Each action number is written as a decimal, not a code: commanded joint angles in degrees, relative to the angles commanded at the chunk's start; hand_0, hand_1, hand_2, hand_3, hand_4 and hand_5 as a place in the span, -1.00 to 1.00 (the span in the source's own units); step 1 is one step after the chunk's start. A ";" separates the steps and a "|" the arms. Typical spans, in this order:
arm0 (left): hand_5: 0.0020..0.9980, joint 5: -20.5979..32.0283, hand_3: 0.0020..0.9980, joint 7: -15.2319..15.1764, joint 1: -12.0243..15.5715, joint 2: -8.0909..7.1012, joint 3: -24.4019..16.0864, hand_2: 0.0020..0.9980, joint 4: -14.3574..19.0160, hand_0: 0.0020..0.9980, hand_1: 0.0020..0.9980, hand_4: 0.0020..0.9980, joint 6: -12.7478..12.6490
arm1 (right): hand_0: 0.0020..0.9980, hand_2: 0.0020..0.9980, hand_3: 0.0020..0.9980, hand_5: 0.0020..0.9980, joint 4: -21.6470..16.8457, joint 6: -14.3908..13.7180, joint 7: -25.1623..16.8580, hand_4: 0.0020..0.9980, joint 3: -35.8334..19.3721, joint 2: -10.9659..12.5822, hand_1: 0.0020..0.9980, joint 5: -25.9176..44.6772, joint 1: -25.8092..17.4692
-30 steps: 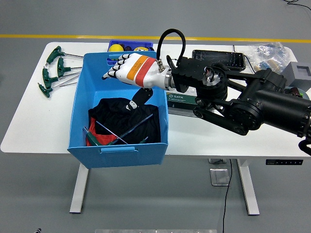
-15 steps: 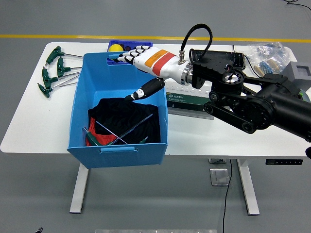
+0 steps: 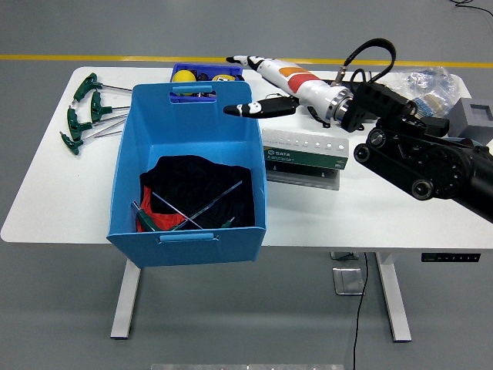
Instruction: Lift tool from toolbox,place it in box,lift tool from toolbox,place it in box
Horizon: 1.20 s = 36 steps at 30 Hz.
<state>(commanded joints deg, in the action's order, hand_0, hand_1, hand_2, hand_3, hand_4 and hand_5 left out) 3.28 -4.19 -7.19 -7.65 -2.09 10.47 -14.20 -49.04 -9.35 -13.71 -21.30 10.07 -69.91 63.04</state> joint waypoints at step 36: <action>0.47 3.71 0.53 -0.96 1.18 1.37 1.20 0.54 0.00 0.50 0.41 0.56 1.14 | 1.00 0.92 0.97 0.95 -8.13 7.00 1.05 1.00 -33.71 14.32 0.89 32.96 -20.76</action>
<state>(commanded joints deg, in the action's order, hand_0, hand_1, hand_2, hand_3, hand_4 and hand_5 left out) 6.99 -5.16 -6.02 -6.28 -0.89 10.47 -13.06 -57.17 -2.35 -12.66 -55.00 24.39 -36.95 42.29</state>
